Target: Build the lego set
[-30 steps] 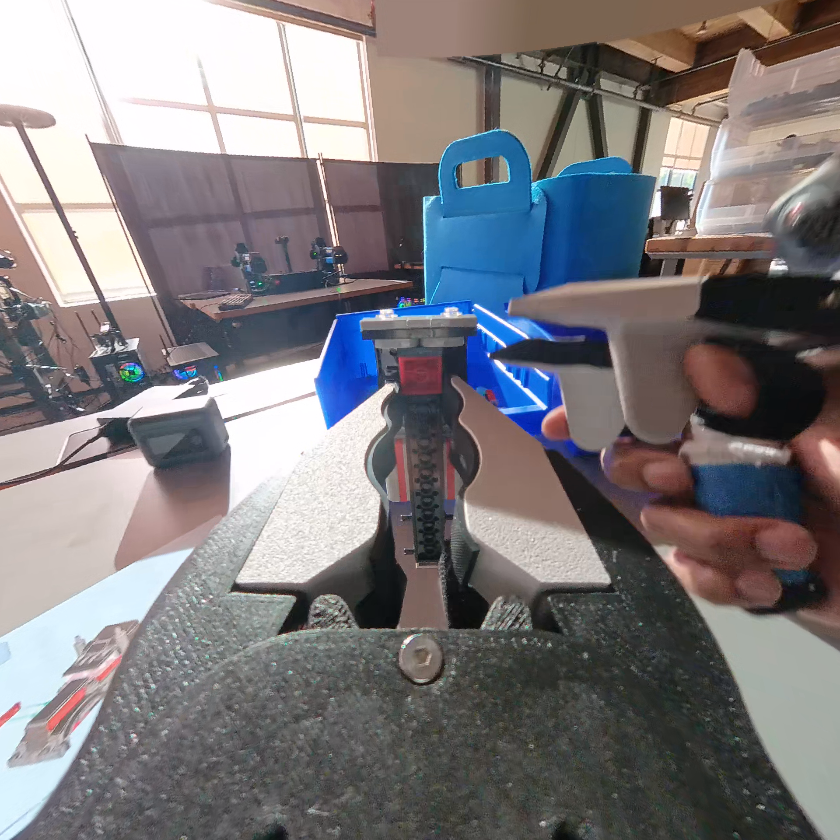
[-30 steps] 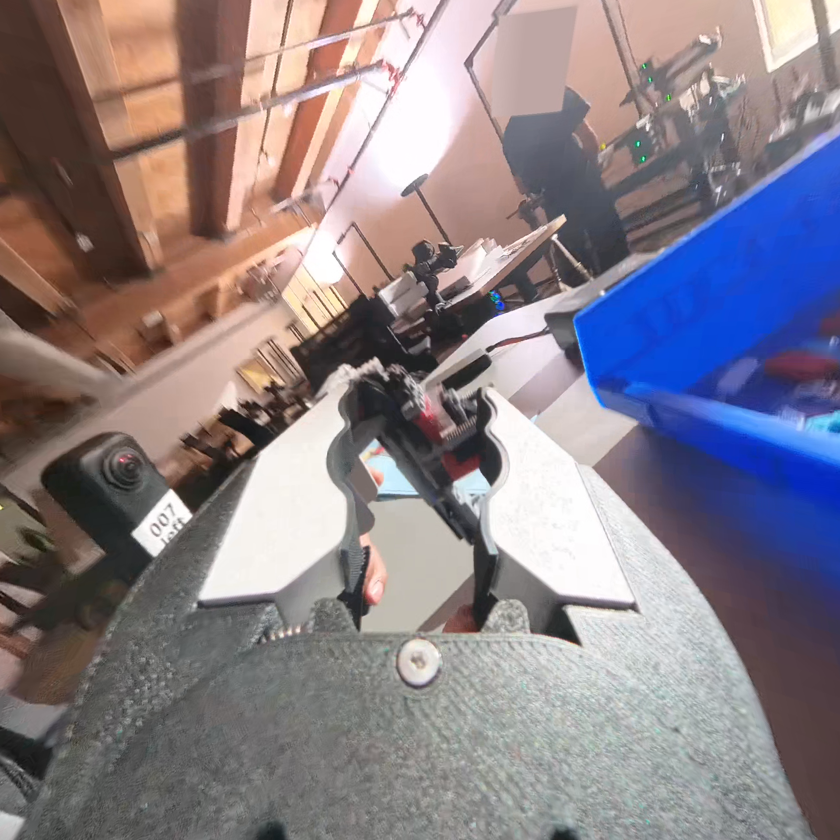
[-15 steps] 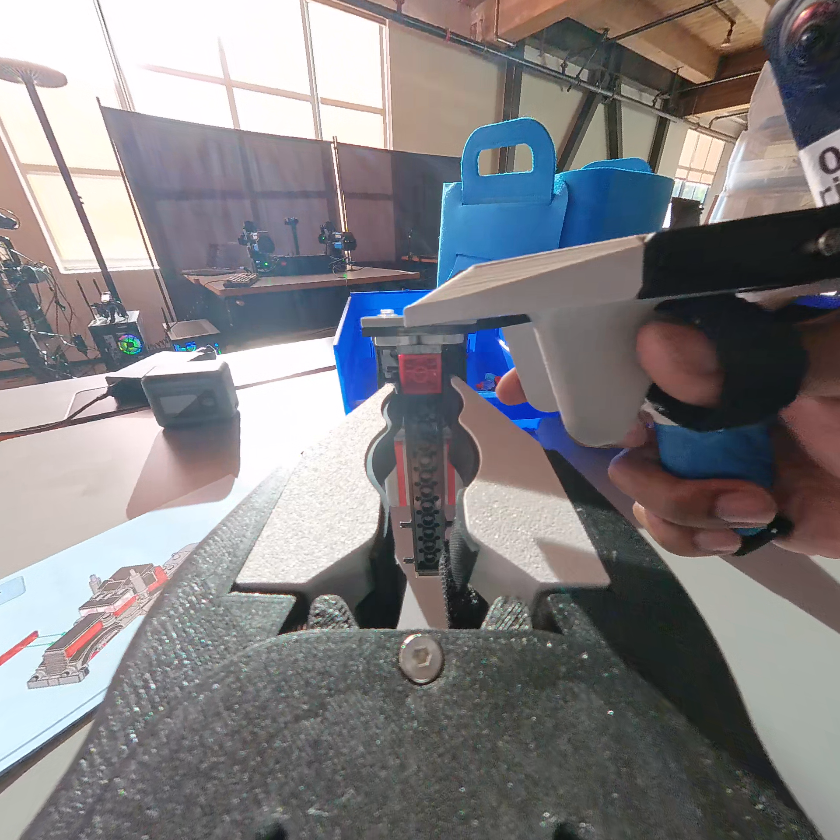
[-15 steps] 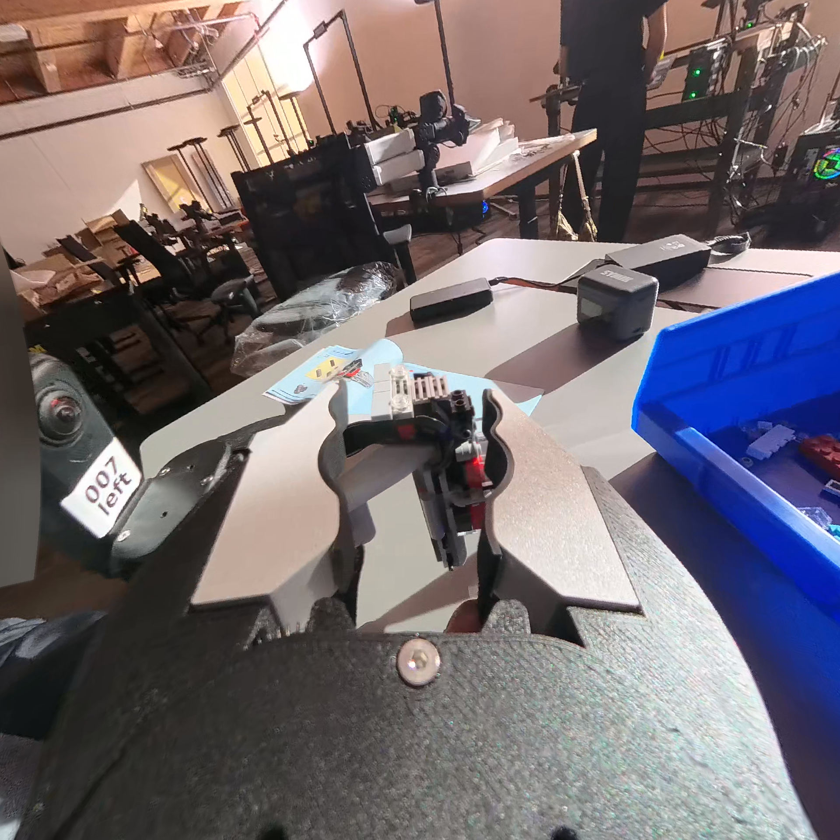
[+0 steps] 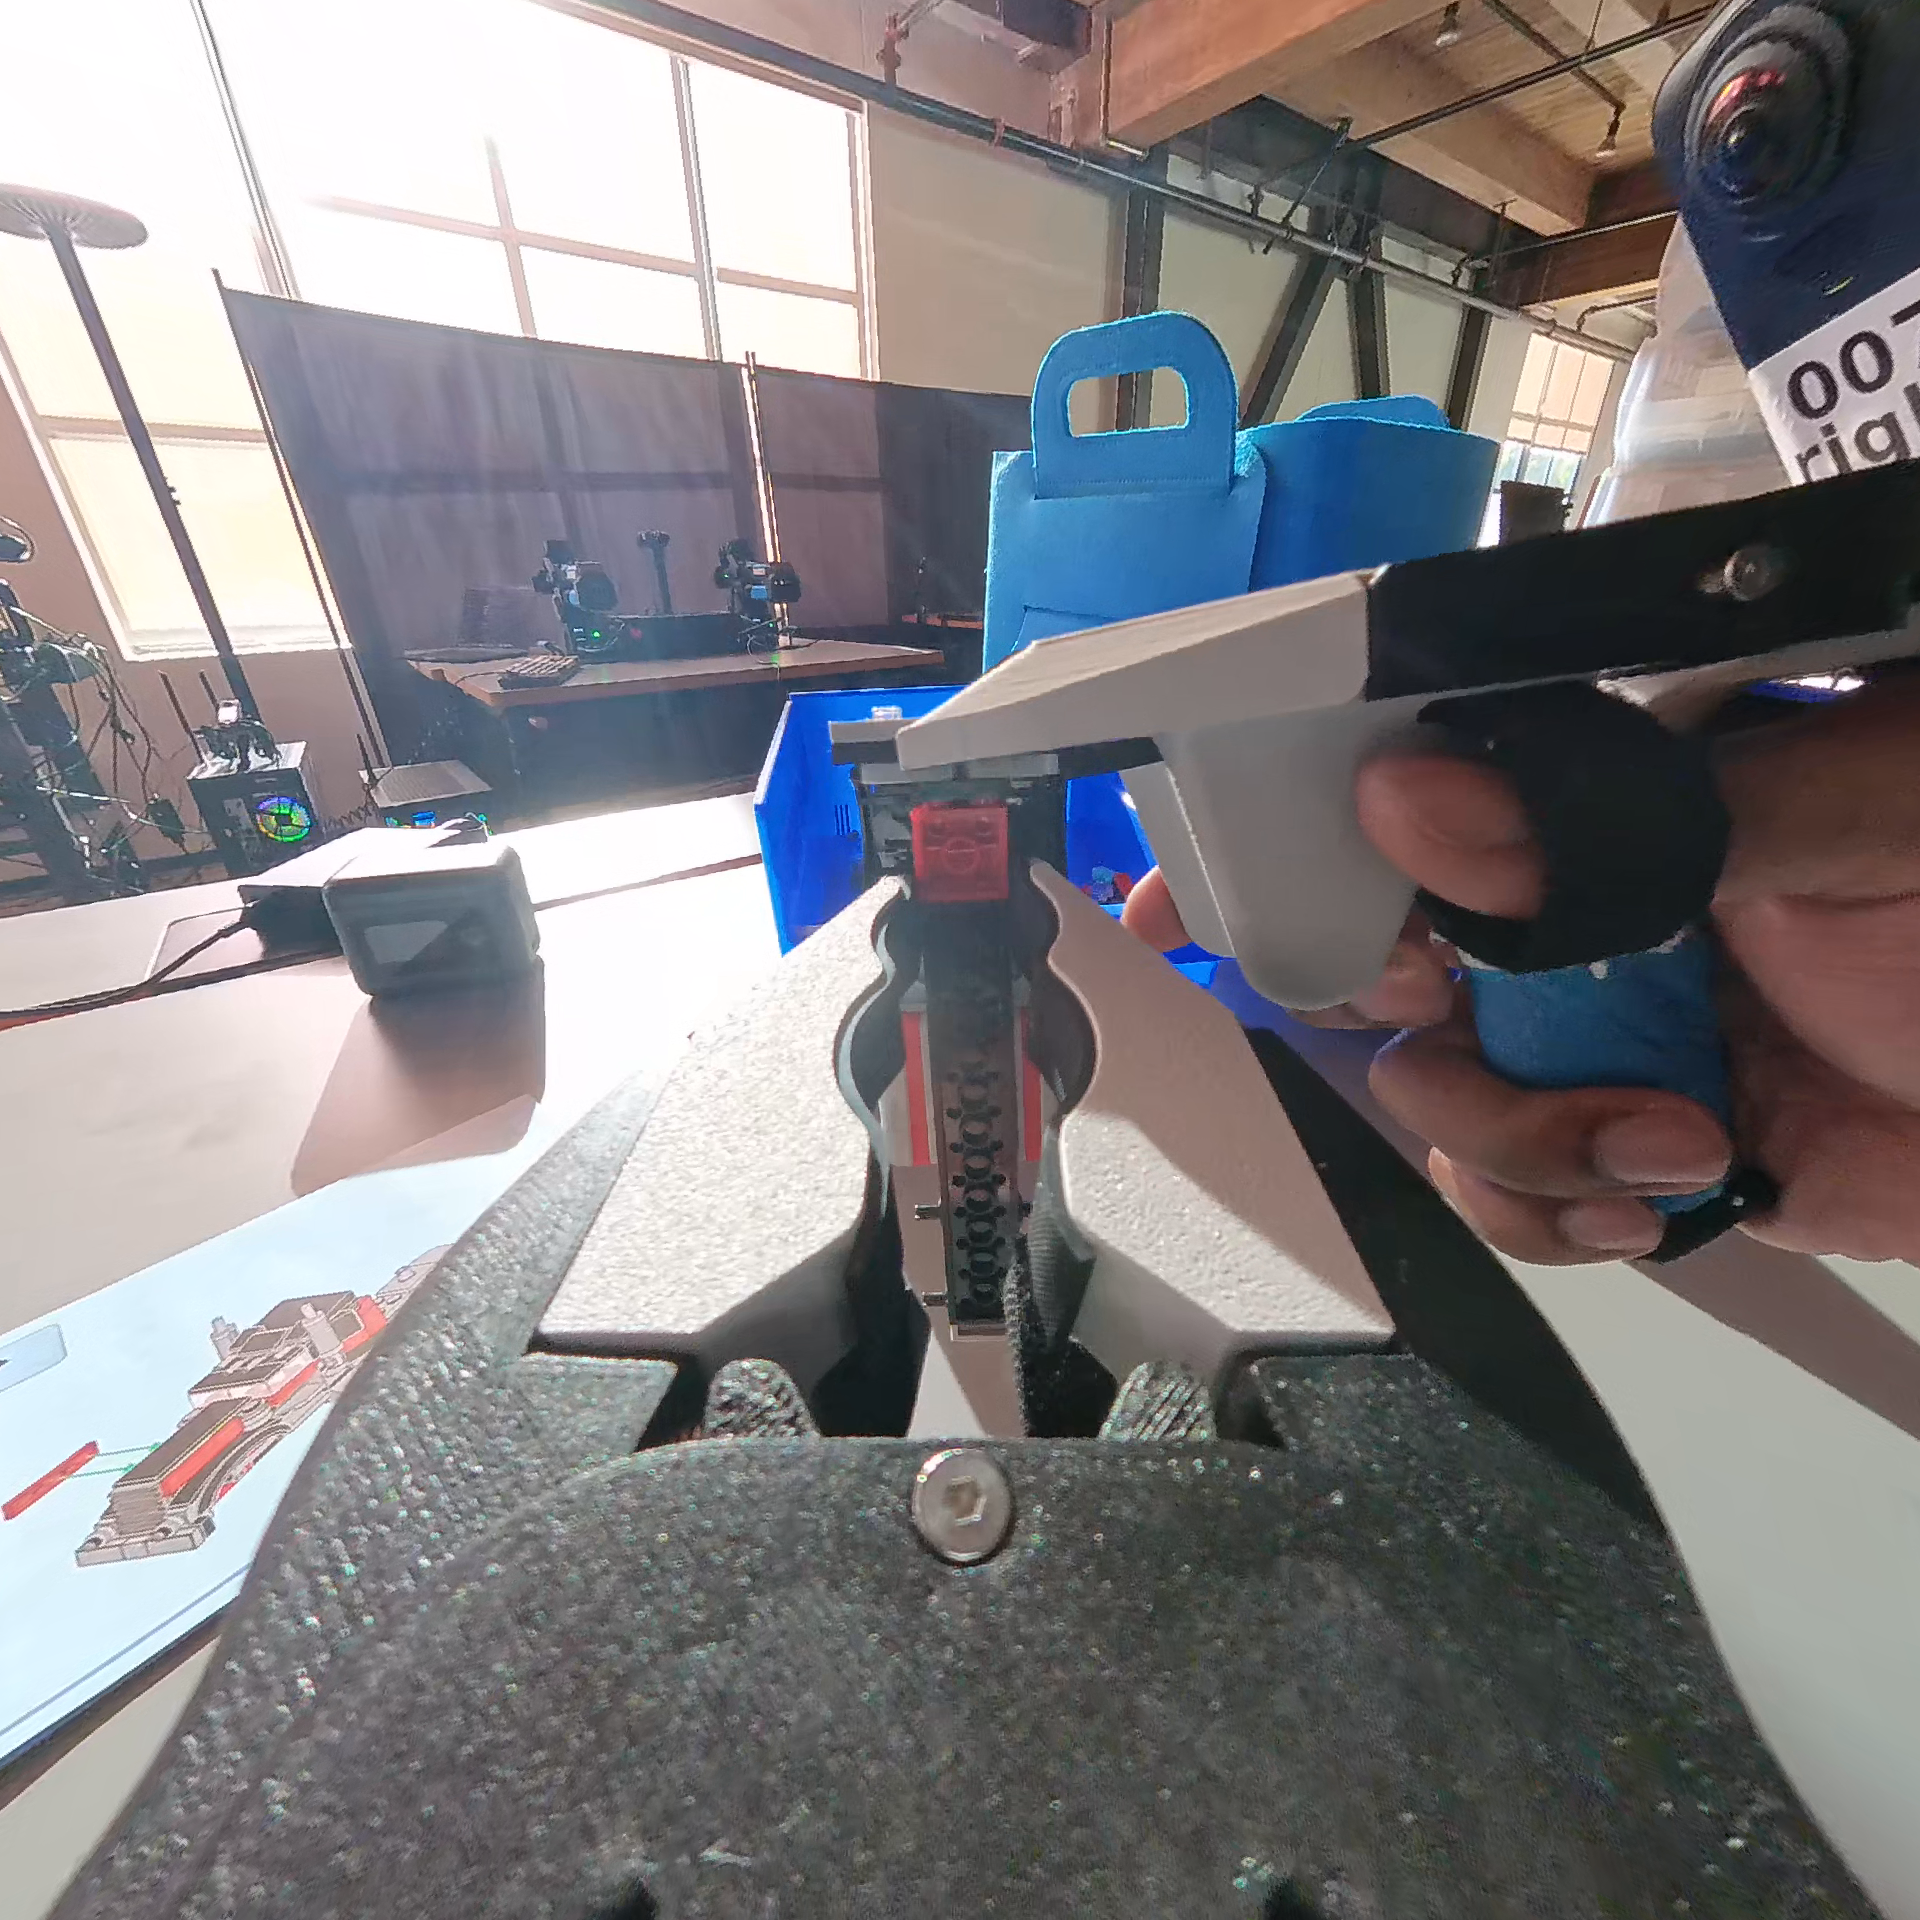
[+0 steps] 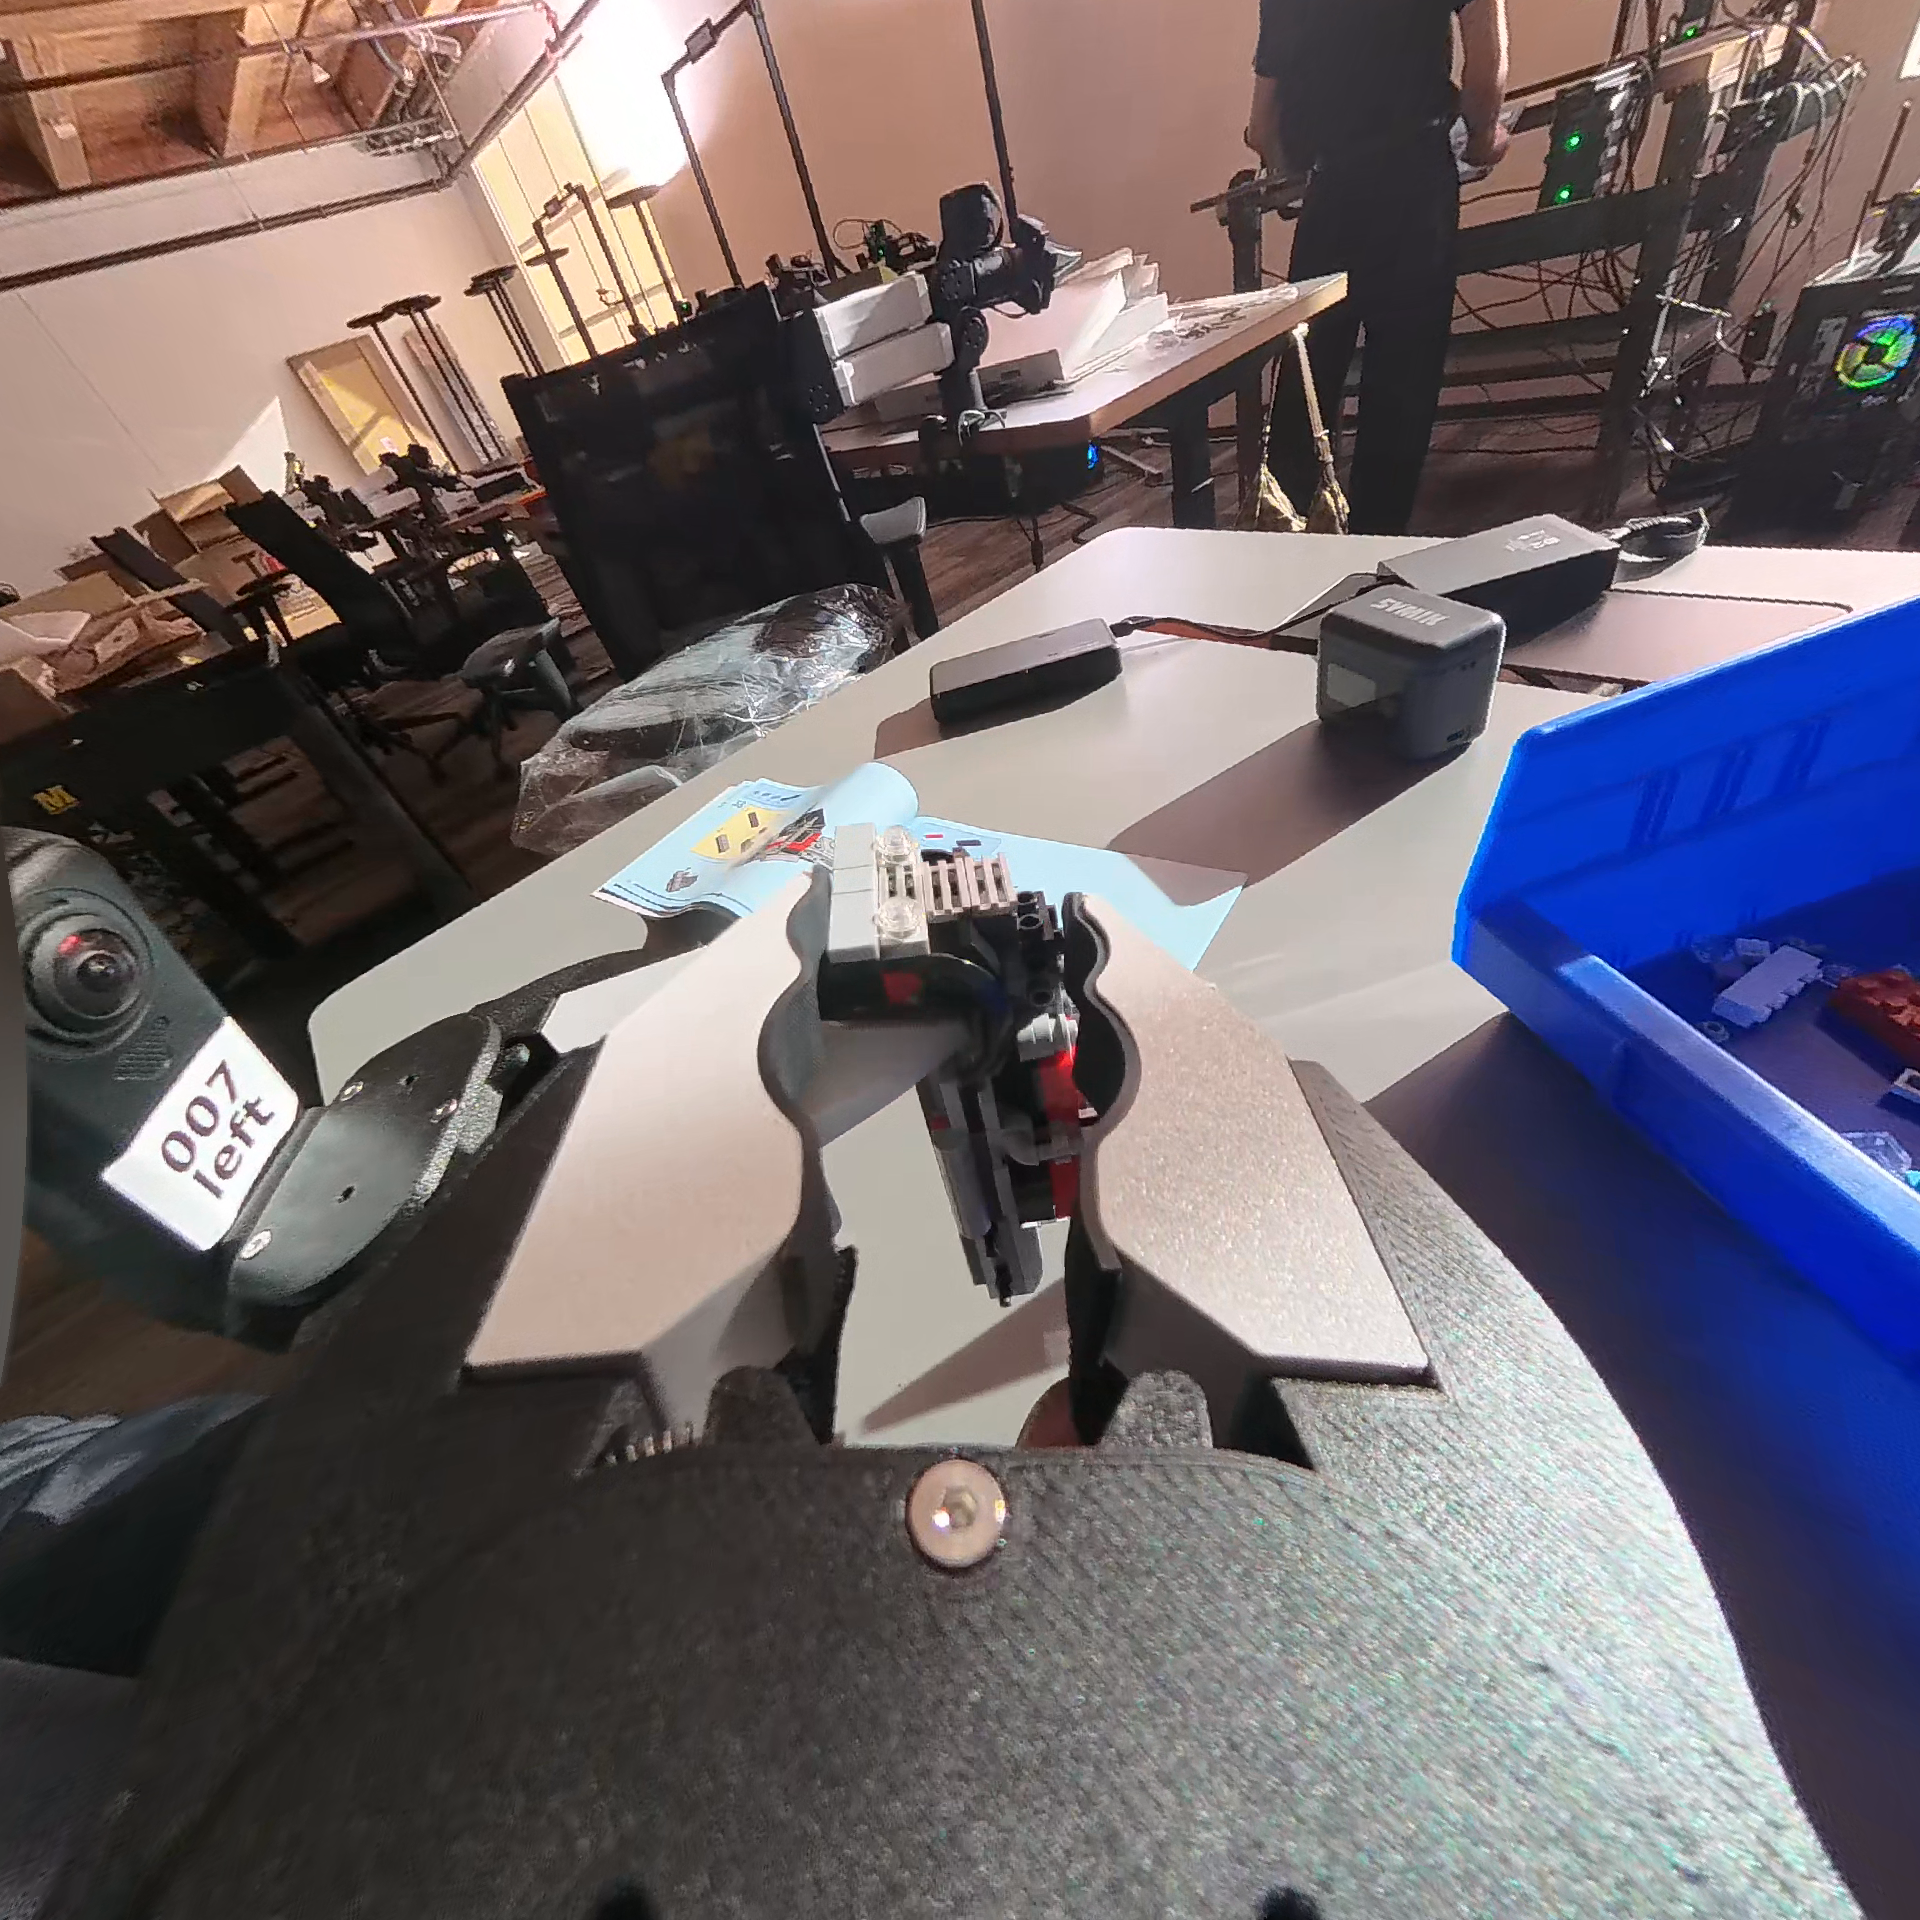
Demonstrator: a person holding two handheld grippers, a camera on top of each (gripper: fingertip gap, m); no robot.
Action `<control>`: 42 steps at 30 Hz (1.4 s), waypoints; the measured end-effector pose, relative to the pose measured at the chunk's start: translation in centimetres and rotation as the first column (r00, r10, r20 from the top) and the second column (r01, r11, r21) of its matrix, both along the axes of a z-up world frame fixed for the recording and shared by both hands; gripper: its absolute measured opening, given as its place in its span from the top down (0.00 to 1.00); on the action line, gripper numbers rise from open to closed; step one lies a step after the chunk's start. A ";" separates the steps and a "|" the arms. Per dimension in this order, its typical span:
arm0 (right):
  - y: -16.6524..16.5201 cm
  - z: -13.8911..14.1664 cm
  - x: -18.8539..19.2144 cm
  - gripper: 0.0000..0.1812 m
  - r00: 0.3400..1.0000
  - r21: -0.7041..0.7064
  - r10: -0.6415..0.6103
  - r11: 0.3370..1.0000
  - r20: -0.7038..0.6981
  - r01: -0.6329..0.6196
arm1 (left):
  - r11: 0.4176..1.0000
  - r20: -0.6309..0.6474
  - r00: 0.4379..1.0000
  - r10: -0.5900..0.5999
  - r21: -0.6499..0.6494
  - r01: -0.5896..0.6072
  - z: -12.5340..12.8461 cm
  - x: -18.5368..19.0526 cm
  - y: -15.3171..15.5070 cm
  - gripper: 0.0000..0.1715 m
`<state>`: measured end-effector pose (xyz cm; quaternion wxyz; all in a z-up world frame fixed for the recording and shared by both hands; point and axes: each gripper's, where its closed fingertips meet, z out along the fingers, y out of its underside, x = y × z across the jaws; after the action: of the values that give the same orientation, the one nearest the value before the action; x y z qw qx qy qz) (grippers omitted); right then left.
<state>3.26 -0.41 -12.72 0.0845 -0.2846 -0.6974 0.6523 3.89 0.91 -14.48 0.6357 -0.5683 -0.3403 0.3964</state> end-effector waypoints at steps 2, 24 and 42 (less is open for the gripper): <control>0.1 0.0 0.0 0.75 1.000 -0.001 0.000 1.000 -0.001 0.000 | 1.000 -0.003 1.000 -0.001 0.001 0.001 0.0 0.0 0.1 0.91; 0.4 0.8 0.4 0.74 0.994 -0.184 0.042 0.983 0.105 -0.022 | 1.000 0.006 1.000 -0.013 0.004 0.013 -0.2 0.0 0.3 0.91; 0.3 0.5 1.2 0.70 0.997 -0.041 -0.027 0.999 -0.073 0.024 | 0.997 -0.041 0.998 -0.056 0.056 0.058 0.7 1.1 -0.2 0.91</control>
<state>4.49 -0.12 -12.17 0.1128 -0.2707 -0.6769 0.6751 4.94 0.75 -13.80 0.6693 -0.5513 -0.3227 0.3794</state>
